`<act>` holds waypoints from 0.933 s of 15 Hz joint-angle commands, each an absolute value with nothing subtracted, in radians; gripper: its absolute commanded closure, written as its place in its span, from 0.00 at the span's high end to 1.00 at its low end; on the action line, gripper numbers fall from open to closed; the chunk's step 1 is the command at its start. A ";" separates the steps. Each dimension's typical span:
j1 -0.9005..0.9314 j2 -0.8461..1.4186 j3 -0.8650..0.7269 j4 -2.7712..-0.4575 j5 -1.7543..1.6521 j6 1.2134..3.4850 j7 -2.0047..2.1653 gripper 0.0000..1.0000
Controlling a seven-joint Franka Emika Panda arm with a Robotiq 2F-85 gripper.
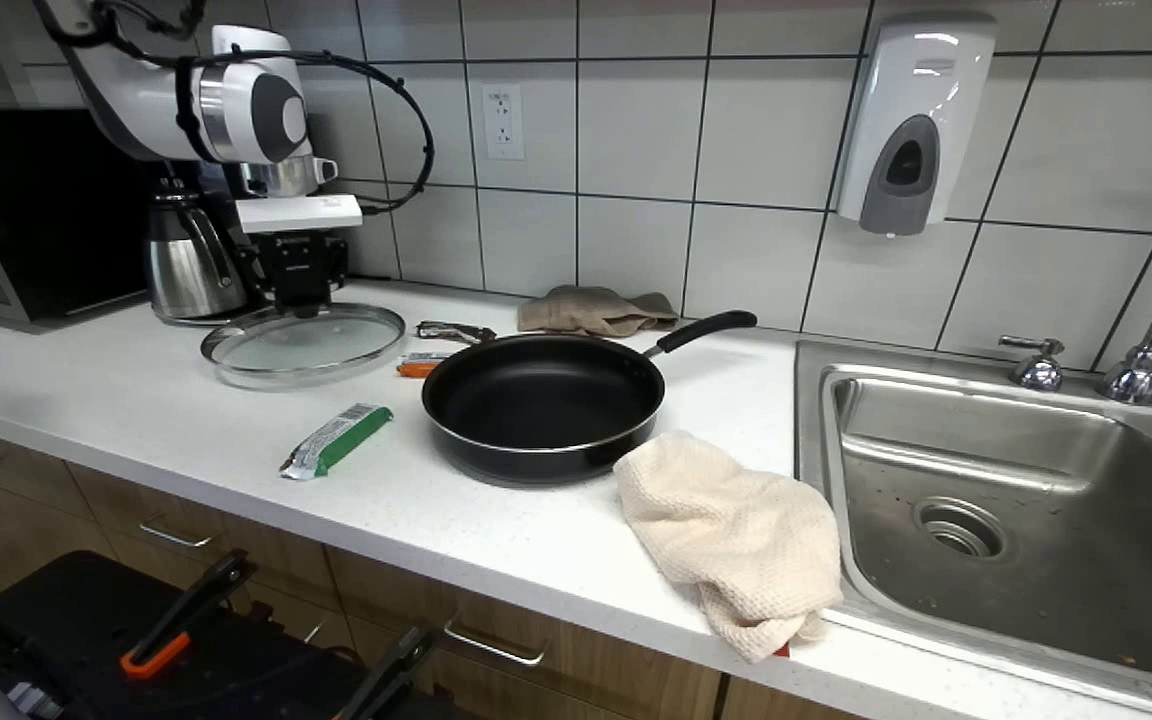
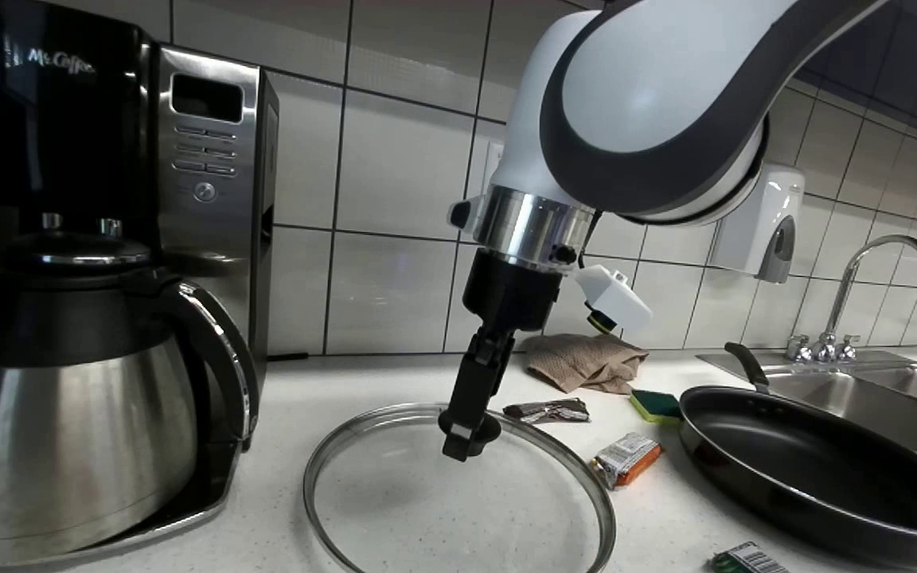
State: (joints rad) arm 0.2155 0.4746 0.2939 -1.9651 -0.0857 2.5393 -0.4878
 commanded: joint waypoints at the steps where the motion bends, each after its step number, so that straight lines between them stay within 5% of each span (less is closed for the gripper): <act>1: 0.206 0.474 0.313 -1.934 -0.102 2.492 -0.522 0.39; 14: 0.201 0.492 0.352 -1.937 -0.089 2.481 -0.600 0.39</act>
State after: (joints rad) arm 0.2155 0.4911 0.3288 -1.9649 -0.0872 2.5139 -0.5600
